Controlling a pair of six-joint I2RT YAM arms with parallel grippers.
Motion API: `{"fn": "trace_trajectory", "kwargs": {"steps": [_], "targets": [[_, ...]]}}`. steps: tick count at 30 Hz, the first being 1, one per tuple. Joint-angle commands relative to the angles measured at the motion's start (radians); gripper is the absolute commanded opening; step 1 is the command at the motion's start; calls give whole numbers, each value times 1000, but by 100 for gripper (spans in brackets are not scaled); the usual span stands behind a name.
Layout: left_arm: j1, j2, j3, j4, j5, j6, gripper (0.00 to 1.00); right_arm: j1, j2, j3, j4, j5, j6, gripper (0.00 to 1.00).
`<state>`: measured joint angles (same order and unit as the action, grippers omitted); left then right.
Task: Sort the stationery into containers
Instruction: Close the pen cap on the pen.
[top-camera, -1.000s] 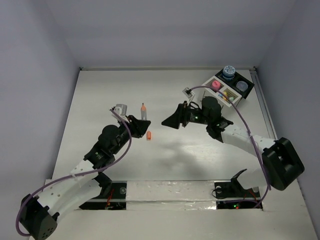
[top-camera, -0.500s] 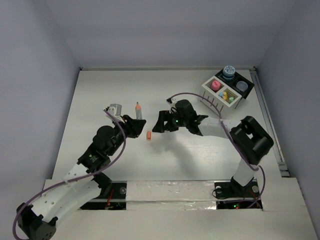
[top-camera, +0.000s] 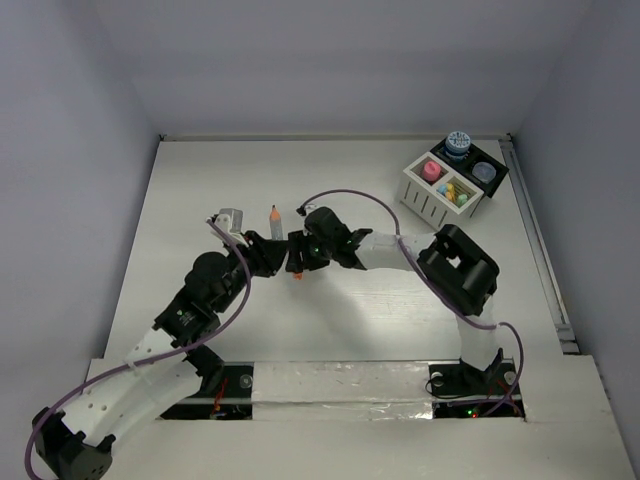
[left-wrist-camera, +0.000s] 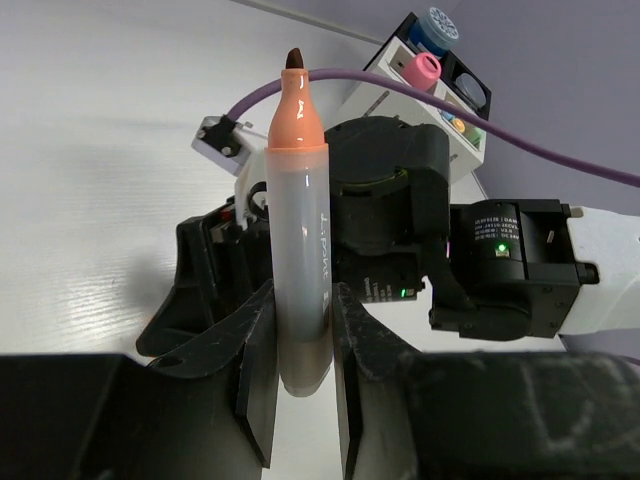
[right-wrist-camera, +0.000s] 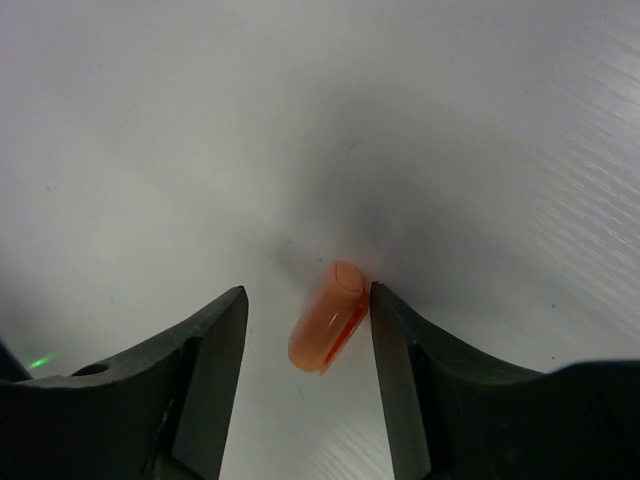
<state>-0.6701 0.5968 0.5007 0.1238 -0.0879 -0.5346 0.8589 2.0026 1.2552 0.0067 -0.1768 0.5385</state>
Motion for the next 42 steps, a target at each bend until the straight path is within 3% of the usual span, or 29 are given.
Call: {"fn": "trace_trajectory", "kwargs": {"steps": [1, 5, 8, 9, 12, 19, 24, 29, 42], "targets": [[6, -6, 30, 36, -9, 16, 0, 40, 28, 58, -108, 123, -40, 57], [6, -26, 25, 33, -18, 15, 0, 51, 39, 64, -122, 157, -41, 49], [6, -20, 22, 27, -15, 13, 0, 51, 41, 62, -129, 171, -48, 33], [6, -19, 21, 25, -13, 12, 0, 51, 38, 59, -129, 174, -49, 16], [6, -14, 13, 33, -4, 7, 0, 51, 2, 35, -110, 218, -35, 0], [6, 66, -39, 161, 92, -34, 0, -15, -216, -49, 22, 293, -98, 0], [6, 109, -56, 315, 250, -74, 0, -174, -424, -149, 211, 65, -86, 0], [6, 173, -59, 514, 401, -168, 0, -253, -562, -177, 375, -33, -25, 0], [15, 258, -2, 629, 478, -228, 0, -262, -554, -180, 743, -245, 280, 0]]}}
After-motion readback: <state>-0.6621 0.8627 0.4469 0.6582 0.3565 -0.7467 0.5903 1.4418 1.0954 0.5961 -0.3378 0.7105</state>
